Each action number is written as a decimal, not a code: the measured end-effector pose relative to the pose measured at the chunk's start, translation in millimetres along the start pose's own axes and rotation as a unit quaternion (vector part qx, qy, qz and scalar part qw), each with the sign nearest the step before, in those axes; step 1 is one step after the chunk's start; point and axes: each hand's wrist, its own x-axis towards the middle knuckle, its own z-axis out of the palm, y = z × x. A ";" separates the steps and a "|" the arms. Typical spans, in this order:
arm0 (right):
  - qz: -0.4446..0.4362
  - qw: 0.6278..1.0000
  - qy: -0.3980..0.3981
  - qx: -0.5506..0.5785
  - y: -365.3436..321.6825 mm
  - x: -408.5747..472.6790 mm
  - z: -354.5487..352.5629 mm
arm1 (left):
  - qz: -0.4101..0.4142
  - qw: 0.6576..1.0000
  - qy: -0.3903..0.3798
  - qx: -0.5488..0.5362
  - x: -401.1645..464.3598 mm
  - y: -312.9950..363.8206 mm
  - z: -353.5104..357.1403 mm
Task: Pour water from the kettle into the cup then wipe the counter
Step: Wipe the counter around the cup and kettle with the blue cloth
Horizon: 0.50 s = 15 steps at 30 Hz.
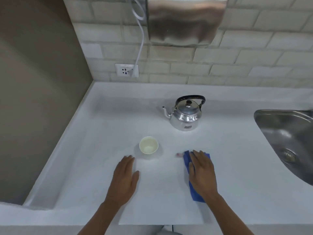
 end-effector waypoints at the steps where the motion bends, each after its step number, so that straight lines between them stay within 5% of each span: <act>1: 0.005 0.999 -0.023 -0.027 3.7 -3.9 3.5 | 0.007 1.000 -0.007 0.023 -3.5 0.1 -1.2; 6: 0.037 0.994 -0.072 -0.075 4.1 -6.5 12.6 | 0.043 0.991 -0.066 0.112 -15.8 2.3 -9.3; 15: -0.031 0.994 -0.086 -0.053 -50.5 -60.3 26.3 | 0.057 0.978 -0.103 0.172 -27.9 -0.5 -11.9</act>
